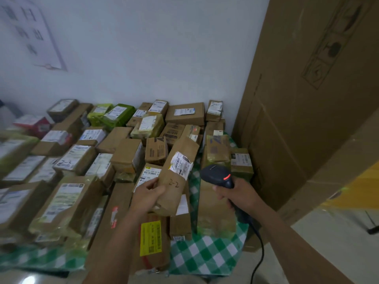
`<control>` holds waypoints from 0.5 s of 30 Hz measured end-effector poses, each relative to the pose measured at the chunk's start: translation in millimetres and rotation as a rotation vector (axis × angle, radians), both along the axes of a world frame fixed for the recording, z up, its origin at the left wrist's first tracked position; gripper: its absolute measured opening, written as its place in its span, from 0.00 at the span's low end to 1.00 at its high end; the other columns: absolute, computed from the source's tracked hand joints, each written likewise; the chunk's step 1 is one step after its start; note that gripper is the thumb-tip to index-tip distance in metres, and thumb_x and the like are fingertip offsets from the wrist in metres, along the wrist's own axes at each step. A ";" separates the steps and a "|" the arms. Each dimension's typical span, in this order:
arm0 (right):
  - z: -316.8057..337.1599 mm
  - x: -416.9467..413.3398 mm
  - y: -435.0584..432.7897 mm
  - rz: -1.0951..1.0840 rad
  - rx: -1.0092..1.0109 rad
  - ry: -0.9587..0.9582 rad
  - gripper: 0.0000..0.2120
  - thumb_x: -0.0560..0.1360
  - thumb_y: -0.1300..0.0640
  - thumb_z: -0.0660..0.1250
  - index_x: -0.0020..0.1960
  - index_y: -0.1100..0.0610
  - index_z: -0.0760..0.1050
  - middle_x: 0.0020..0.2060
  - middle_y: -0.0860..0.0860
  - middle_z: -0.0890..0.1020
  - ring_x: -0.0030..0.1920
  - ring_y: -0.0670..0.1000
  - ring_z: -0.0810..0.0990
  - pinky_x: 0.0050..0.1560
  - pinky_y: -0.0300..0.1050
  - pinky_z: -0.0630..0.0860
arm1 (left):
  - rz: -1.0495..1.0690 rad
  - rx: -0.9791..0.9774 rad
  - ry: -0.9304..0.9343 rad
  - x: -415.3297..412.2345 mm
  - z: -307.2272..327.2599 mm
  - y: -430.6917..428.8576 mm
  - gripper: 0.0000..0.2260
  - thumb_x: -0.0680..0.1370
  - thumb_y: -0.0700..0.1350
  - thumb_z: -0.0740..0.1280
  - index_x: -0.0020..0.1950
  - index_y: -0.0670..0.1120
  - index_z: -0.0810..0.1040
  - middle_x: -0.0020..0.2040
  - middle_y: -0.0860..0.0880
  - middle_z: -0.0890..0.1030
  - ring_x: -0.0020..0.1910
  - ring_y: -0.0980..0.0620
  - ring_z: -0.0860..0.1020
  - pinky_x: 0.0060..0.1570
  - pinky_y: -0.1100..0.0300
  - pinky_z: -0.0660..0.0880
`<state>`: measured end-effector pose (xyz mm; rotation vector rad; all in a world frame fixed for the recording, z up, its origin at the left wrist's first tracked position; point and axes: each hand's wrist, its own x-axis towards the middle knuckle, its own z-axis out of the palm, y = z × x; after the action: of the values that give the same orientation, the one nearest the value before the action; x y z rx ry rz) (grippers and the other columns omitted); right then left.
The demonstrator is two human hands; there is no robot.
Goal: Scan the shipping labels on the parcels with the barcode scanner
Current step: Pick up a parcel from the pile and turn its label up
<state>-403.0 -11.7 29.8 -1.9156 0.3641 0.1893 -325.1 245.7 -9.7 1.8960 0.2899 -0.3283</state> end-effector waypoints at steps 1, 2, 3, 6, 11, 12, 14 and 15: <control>3.9 1.1 -1.1 0.017 -0.017 -0.006 0.10 0.75 0.53 0.71 0.40 0.58 0.76 0.23 0.48 0.79 0.24 0.49 0.73 0.29 0.43 0.73 | -0.005 -0.030 0.002 1.9 5.9 6.6 0.21 0.76 0.42 0.69 0.70 0.49 0.75 0.65 0.47 0.79 0.55 0.49 0.79 0.55 0.52 0.77; 7.9 1.8 -1.9 0.035 -0.034 -0.014 0.10 0.75 0.53 0.71 0.39 0.57 0.76 0.22 0.47 0.78 0.24 0.49 0.73 0.29 0.42 0.73 | -0.023 -0.032 -0.006 4.4 10.8 13.4 0.22 0.76 0.43 0.70 0.70 0.50 0.75 0.64 0.48 0.79 0.56 0.49 0.80 0.56 0.51 0.78; 12.0 2.4 -2.3 0.051 -0.053 -0.026 0.10 0.75 0.53 0.71 0.39 0.56 0.75 0.21 0.46 0.77 0.23 0.48 0.73 0.28 0.42 0.73 | -0.042 -0.021 -0.024 6.8 15.3 19.6 0.24 0.74 0.44 0.71 0.71 0.51 0.75 0.64 0.48 0.79 0.56 0.49 0.80 0.55 0.52 0.78; 21.6 3.5 -4.6 0.092 -0.082 -0.060 0.12 0.75 0.54 0.71 0.36 0.56 0.74 0.19 0.46 0.76 0.22 0.47 0.72 0.29 0.42 0.72 | -0.106 0.040 -0.073 13.5 27.6 32.2 0.27 0.73 0.47 0.72 0.72 0.52 0.73 0.64 0.48 0.78 0.54 0.51 0.79 0.49 0.57 0.76; 23.2 6.3 -9.7 0.072 0.064 -0.064 0.15 0.75 0.53 0.71 0.36 0.63 0.75 0.28 0.61 0.79 0.25 0.54 0.74 0.32 0.49 0.73 | -0.110 0.065 -0.121 14.7 29.5 36.0 0.28 0.75 0.47 0.71 0.75 0.51 0.68 0.65 0.49 0.75 0.52 0.55 0.77 0.43 0.60 0.76; 22.4 6.5 -10.2 0.044 0.144 -0.058 0.16 0.75 0.53 0.71 0.36 0.64 0.76 0.32 0.65 0.79 0.25 0.54 0.74 0.32 0.50 0.73 | -0.081 0.061 -0.129 12.4 28.3 34.1 0.28 0.76 0.46 0.70 0.76 0.51 0.68 0.67 0.48 0.75 0.53 0.53 0.77 0.45 0.59 0.77; 24.1 6.5 -12.0 -0.019 0.287 -0.045 0.16 0.76 0.52 0.70 0.38 0.64 0.76 0.34 0.65 0.79 0.24 0.53 0.74 0.29 0.47 0.72 | -0.020 0.048 -0.147 5.8 24.5 28.4 0.27 0.78 0.45 0.68 0.76 0.52 0.67 0.68 0.47 0.74 0.58 0.50 0.77 0.53 0.53 0.79; 26.4 6.6 -13.1 -0.030 0.327 -0.039 0.16 0.76 0.51 0.70 0.39 0.64 0.76 0.34 0.63 0.79 0.24 0.52 0.74 0.28 0.46 0.72 | 0.010 0.030 -0.145 3.0 21.5 25.4 0.27 0.77 0.46 0.69 0.76 0.52 0.67 0.69 0.47 0.74 0.61 0.49 0.77 0.57 0.49 0.78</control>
<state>-396.4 -24.8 56.2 -1.5890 0.3148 0.1799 -322.1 271.1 11.8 1.9361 0.2074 -0.1793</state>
